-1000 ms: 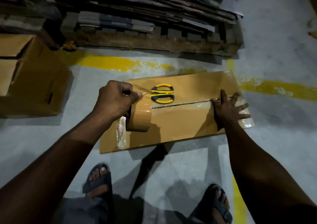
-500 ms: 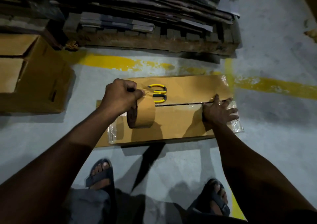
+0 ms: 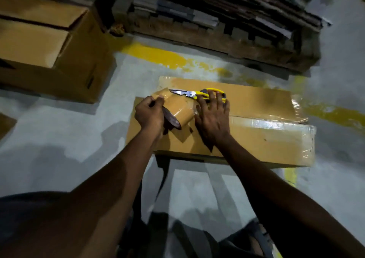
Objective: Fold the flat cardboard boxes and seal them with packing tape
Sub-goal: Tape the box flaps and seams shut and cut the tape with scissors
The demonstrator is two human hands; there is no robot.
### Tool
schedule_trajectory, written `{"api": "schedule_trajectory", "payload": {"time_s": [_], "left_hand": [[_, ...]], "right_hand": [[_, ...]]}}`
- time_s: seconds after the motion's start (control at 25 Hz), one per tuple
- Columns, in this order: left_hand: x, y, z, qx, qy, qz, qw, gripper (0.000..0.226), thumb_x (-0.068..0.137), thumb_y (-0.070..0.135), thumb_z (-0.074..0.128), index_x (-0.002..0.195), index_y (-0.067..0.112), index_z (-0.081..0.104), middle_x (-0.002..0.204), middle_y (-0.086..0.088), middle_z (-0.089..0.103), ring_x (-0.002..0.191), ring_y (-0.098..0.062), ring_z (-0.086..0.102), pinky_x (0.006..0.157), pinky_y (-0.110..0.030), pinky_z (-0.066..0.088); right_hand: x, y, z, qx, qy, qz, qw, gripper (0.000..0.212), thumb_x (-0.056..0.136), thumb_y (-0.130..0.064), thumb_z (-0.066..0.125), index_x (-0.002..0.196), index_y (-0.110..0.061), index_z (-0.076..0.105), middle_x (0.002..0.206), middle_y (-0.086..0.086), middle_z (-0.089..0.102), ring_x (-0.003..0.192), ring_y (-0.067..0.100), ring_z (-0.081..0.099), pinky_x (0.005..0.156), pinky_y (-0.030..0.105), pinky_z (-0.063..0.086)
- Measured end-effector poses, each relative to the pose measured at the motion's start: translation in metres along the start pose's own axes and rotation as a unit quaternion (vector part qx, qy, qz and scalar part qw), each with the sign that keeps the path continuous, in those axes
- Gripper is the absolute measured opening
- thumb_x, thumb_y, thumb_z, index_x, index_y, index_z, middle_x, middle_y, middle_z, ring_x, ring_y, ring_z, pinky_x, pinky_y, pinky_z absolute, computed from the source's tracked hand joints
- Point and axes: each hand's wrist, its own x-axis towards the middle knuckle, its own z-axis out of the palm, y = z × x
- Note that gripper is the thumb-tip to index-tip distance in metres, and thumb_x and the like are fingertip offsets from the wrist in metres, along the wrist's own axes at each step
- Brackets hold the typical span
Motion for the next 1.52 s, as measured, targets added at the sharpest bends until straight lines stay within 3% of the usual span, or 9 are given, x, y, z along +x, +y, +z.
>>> {"api": "schedule_trajectory", "payload": {"time_s": [0.12, 0.32, 0.52, 0.84, 0.96, 1.12, 1.2, 1.32, 1.52], "left_hand": [[0.013, -0.02, 0.006, -0.022, -0.001, -0.022, 1.0, 0.024, 0.087, 0.024, 0.068, 0.069, 0.012, 0.06, 0.06, 0.009, 0.05, 0.064, -0.01, 0.047, 0.061, -0.025, 0.04], [0.036, -0.06, 0.01, -0.144, 0.026, -0.127, 0.981, 0.029, 0.081, 0.022, 0.074, 0.057, 0.017, 0.058, 0.062, 0.001, 0.054, 0.065, -0.016, 0.051, 0.064, -0.032, 0.047], [0.052, -0.077, 0.007, -0.195, 0.022, -0.156, 0.968, 0.03, 0.08, 0.023, 0.074, 0.051, 0.022, 0.065, 0.061, 0.003, 0.06, 0.071, -0.02, 0.058, 0.08, -0.05, 0.056], [0.048, -0.074, 0.009, -0.201, 0.017, -0.15, 0.968, 0.036, 0.086, 0.018, 0.069, 0.052, 0.022, 0.061, 0.057, 0.008, 0.057, 0.071, -0.019, 0.058, 0.078, -0.044, 0.055], [0.042, -0.068, 0.011, -0.191, 0.024, -0.176, 0.965, 0.021, 0.088, 0.021, 0.067, 0.067, 0.019, 0.064, 0.073, 0.0, 0.067, 0.08, -0.021, 0.067, 0.081, -0.044, 0.058], [0.046, -0.057, 0.005, -0.02, -0.017, -0.07, 0.997, 0.014, 0.088, 0.025, 0.067, 0.074, 0.021, 0.068, 0.07, 0.01, 0.064, 0.069, -0.008, 0.06, 0.057, -0.019, 0.045], [0.053, -0.053, 0.004, -0.017, -0.027, -0.055, 0.998, 0.011, 0.088, 0.027, 0.068, 0.081, 0.021, 0.073, 0.072, 0.011, 0.067, 0.07, -0.006, 0.062, 0.061, -0.019, 0.048], [0.062, -0.053, 0.006, -0.113, 0.039, -0.152, 0.981, 0.01, 0.088, 0.024, 0.069, 0.091, 0.016, 0.074, 0.079, 0.004, 0.07, 0.081, -0.015, 0.068, 0.079, -0.031, 0.057], [0.066, -0.059, 0.011, -0.104, 0.082, -0.21, 0.969, 0.012, 0.089, 0.025, 0.068, 0.081, 0.017, 0.071, 0.074, 0.006, 0.065, 0.084, -0.018, 0.068, 0.076, -0.029, 0.055]], "right_hand": [[0.007, 0.004, 0.011, -0.008, -0.003, -0.035, 0.999, 0.069, 0.087, -0.041, 0.062, 0.147, -0.02, 0.034, 0.153, 0.018, 0.03, 0.142, 0.042, 0.026, 0.116, 0.062, 0.019], [0.014, -0.025, 0.031, 0.213, -0.01, -0.053, 0.976, 0.082, 0.074, -0.048, 0.062, 0.145, -0.01, 0.042, 0.152, 0.013, 0.04, 0.146, 0.03, 0.027, 0.121, 0.051, 0.013], [0.029, -0.024, 0.04, 0.156, -0.061, -0.104, 0.98, 0.099, 0.069, -0.068, 0.056, 0.149, -0.016, 0.034, 0.158, 0.009, 0.031, 0.151, 0.034, 0.01, 0.119, 0.059, 0.002], [0.049, -0.017, 0.026, 0.147, -0.07, -0.126, 0.979, 0.096, 0.072, -0.072, 0.053, 0.149, -0.017, 0.035, 0.157, 0.007, 0.032, 0.151, 0.029, 0.01, 0.119, 0.06, -0.001], [0.037, -0.038, 0.02, 0.242, -0.054, -0.084, 0.965, 0.088, 0.072, -0.053, 0.074, 0.141, -0.009, 0.043, 0.149, 0.015, 0.042, 0.147, 0.026, 0.017, 0.121, 0.055, 0.004], [0.038, -0.039, 0.019, 0.35, -0.028, 0.004, 0.936, 0.069, 0.069, -0.025, 0.075, 0.131, -0.013, 0.049, 0.127, 0.012, 0.057, 0.118, 0.029, 0.051, 0.099, 0.046, 0.045], [0.045, -0.042, 0.018, 0.376, -0.027, 0.021, 0.926, 0.059, 0.075, -0.021, 0.069, 0.129, -0.02, 0.048, 0.124, 0.007, 0.059, 0.111, 0.025, 0.056, 0.085, 0.037, 0.048], [0.048, -0.043, 0.017, 0.363, 0.028, 0.006, 0.931, 0.044, 0.077, -0.01, 0.062, 0.12, -0.006, 0.05, 0.11, 0.014, 0.06, 0.096, 0.03, 0.057, 0.072, 0.035, 0.043], [0.029, -0.036, 0.025, 0.288, 0.081, -0.028, 0.954, 0.065, 0.067, 0.01, 0.065, 0.127, -0.005, 0.044, 0.121, 0.019, 0.05, 0.108, 0.035, 0.051, 0.083, 0.045, 0.049]]}}
